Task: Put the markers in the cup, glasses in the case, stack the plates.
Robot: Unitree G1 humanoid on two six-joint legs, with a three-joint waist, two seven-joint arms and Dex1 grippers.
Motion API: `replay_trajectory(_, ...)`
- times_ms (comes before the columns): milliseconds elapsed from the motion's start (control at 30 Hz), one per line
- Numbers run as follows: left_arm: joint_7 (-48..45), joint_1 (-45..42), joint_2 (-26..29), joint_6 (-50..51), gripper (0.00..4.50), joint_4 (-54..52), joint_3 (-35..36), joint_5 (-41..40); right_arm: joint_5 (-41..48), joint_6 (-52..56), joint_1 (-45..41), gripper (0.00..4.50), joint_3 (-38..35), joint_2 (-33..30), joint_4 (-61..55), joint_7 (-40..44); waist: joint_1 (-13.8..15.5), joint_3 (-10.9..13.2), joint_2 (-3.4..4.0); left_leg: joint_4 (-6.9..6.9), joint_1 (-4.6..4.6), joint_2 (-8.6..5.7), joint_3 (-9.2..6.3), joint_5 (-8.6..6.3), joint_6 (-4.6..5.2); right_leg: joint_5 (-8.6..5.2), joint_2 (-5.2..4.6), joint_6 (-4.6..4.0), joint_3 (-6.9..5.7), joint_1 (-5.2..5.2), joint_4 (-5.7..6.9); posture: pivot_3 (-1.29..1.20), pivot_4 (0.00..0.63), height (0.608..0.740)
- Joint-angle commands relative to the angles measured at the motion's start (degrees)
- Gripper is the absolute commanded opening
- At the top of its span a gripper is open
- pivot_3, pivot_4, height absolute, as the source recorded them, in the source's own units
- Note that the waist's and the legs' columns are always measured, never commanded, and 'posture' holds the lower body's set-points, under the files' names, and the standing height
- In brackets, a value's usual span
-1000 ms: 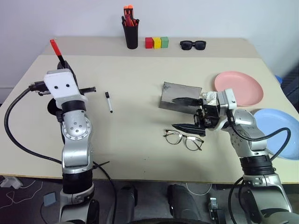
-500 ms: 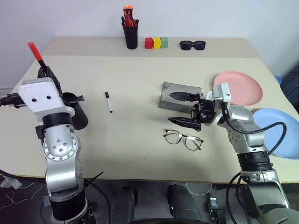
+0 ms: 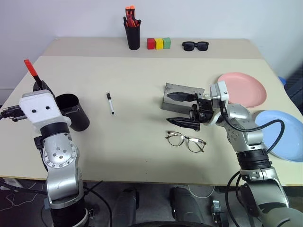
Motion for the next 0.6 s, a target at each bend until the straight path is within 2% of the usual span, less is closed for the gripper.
replay_trajectory(33, 0.1, -0.2, 0.1, -2.1, 0.06, -0.4, 0.8, 0.4, -0.2, -3.0, 0.7, 4.13, -1.8, -0.1, 1.3, 1.5, 0.0, 0.0, 0.0, 0.01, 0.0, 0.0, 0.0, 0.0, 0.0, 0.0, 0.0, 0.0, 0.0, 0.0, 0.0, 0.0, 0.15, 0.74)
replay_trajectory(233, 0.1, -0.1, -0.1, -2.6, 0.06, 0.7, 0.6, 0.4, -0.5, -5.4, 1.5, 4.13, -2.0, 0.1, 3.2, 2.7, 0.0, 0.0, 0.0, 0.01, 0.0, 0.0, 0.0, 0.0, 0.0, 0.0, 0.0, 0.0, 0.0, -0.01, 0.02, 0.0, 0.15, 0.74)
replay_trajectory(333, -0.1, -0.2, 0.1, -3.1, 1.19, 1.8, 0.2, 0.5, -0.7, -6.6, 1.7, 4.13, -2.5, 0.1, 4.5, 3.4, 0.0, 0.0, 0.0, 0.0, 0.01, 0.0, 0.0, 0.0, 0.0, 0.0, 0.0, 0.0, 0.0, -0.01, 0.02, 0.0, 0.15, 0.74)
replay_trajectory(500, -0.5, -0.5, -0.5, -3.6, 3.81, 2.5, 0.3, -0.5, -0.8, -7.6, 1.8, 4.13, -2.9, 0.0, 5.7, 4.1, 0.0, 0.0, 0.0, 0.0, 0.01, 0.0, 0.0, 0.0, 0.0, 0.0, 0.0, 0.0, 0.0, 0.0, 0.02, 0.0, 0.15, 0.74)
replay_trajectory(533, -0.6, -0.8, -0.7, -3.7, 4.22, 2.6, 0.1, -0.9, -0.8, -7.8, 1.8, 4.13, -2.9, 0.0, 5.9, 4.2, 0.0, 0.0, 0.0, 0.0, 0.0, 0.0, 0.0, 0.0, 0.0, 0.0, 0.0, 0.0, 0.0, 0.0, 0.02, 0.0, 0.15, 0.74)
replay_trajectory(600, -1.0, -1.3, -1.0, -3.8, 4.22, 2.4, -0.4, -1.3, -0.9, -8.2, 1.9, 4.13, -3.1, 0.0, 6.1, 4.3, 0.0, 0.0, 0.0, 0.01, 0.01, 0.0, 0.0, 0.0, 0.0, 0.0, 0.0, 0.0, 0.0, 0.0, 0.01, 0.0, 0.15, 0.74)
